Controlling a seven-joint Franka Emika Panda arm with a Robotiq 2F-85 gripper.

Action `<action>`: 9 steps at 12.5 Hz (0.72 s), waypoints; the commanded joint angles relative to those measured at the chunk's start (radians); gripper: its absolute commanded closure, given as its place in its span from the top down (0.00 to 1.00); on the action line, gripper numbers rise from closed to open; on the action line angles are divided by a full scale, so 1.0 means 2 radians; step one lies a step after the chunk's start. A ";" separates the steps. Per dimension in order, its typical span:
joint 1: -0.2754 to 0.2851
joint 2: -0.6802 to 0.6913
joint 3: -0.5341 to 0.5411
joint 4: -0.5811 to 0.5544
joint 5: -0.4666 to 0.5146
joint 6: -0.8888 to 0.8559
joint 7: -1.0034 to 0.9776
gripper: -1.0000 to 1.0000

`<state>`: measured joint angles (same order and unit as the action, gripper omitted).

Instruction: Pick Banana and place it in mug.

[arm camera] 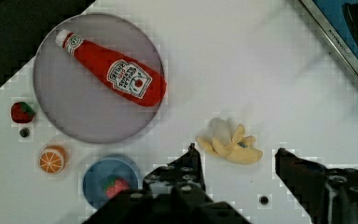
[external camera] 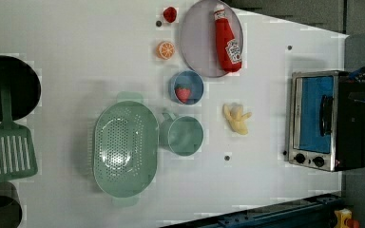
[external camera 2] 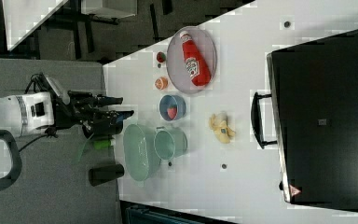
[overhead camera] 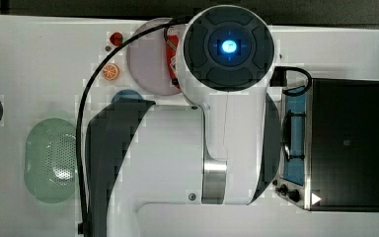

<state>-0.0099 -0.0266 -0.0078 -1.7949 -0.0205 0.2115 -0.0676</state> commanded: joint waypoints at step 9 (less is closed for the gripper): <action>-0.007 -0.096 -0.012 -0.217 0.000 0.079 -0.148 1.00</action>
<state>-0.0166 -0.3083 -0.0172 -2.1309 -0.0236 0.3525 -0.2328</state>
